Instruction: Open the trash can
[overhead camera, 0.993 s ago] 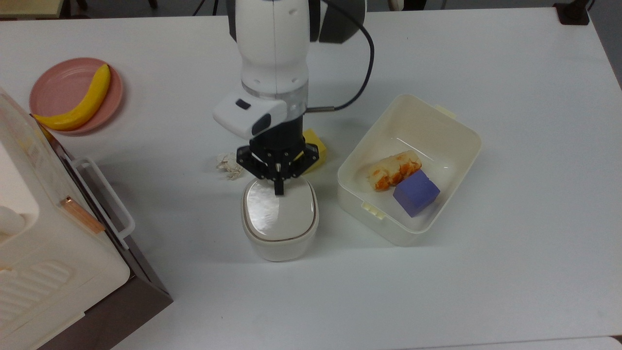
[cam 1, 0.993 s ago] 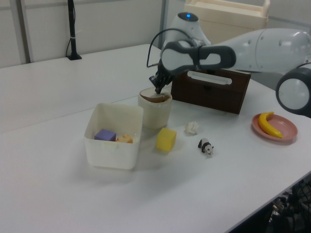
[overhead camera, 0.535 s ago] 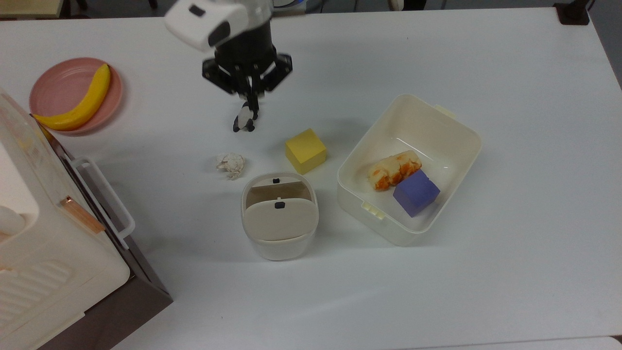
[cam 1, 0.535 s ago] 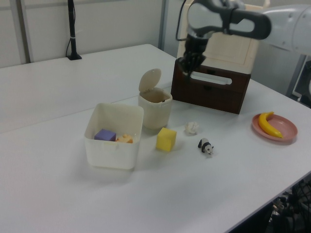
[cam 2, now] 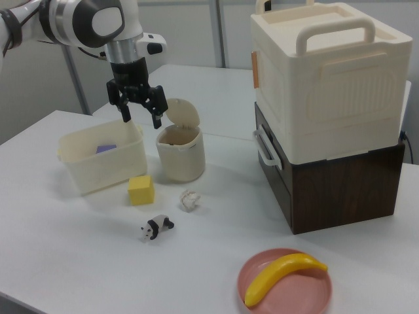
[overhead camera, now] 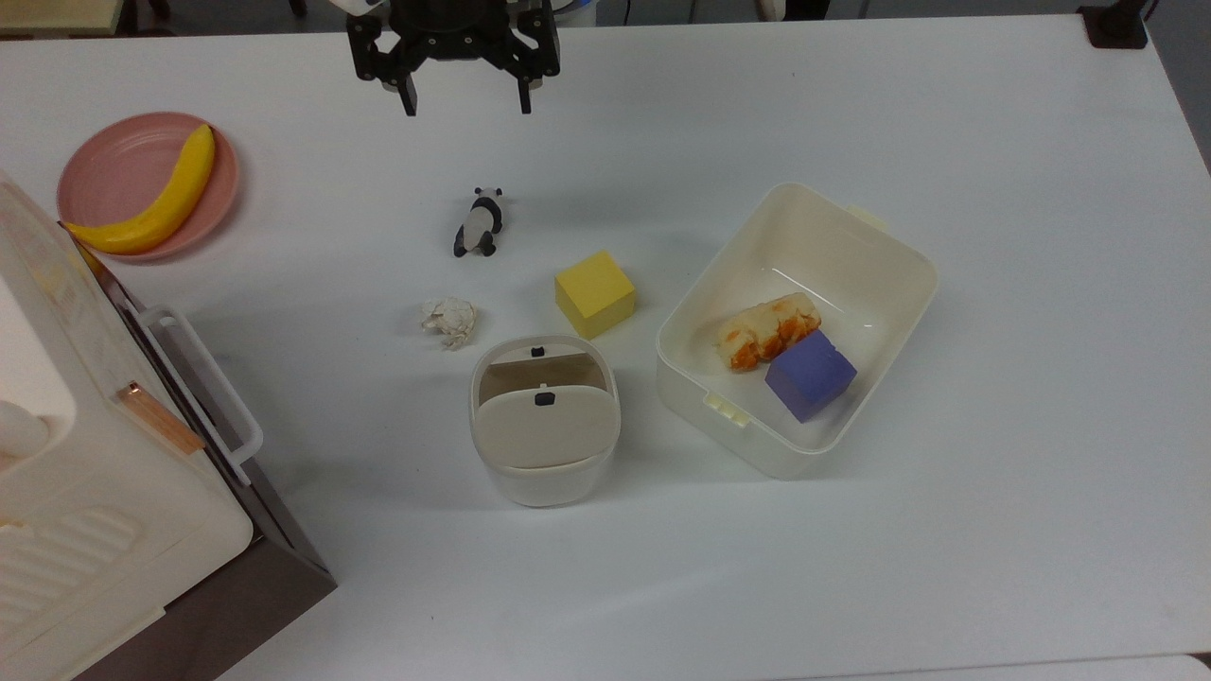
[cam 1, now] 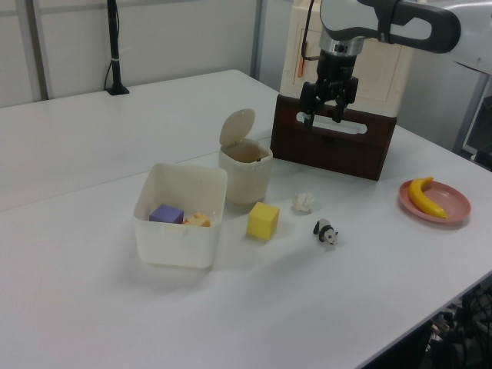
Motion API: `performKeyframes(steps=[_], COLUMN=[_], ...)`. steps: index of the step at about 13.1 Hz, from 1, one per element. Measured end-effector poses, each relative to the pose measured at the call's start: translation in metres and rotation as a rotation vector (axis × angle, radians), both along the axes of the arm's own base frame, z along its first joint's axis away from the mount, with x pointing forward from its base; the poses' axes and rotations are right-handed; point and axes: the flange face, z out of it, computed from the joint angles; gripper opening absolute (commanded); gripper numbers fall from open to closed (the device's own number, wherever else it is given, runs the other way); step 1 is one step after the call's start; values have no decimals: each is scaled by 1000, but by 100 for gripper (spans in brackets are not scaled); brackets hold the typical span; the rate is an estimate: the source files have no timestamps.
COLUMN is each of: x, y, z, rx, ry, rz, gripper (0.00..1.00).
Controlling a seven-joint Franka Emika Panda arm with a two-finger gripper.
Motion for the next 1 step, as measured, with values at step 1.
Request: performKeyframes(steps=[1], x=[0], y=[0], z=[0], rx=[0], ry=[1], rz=[-15], gripper=[100])
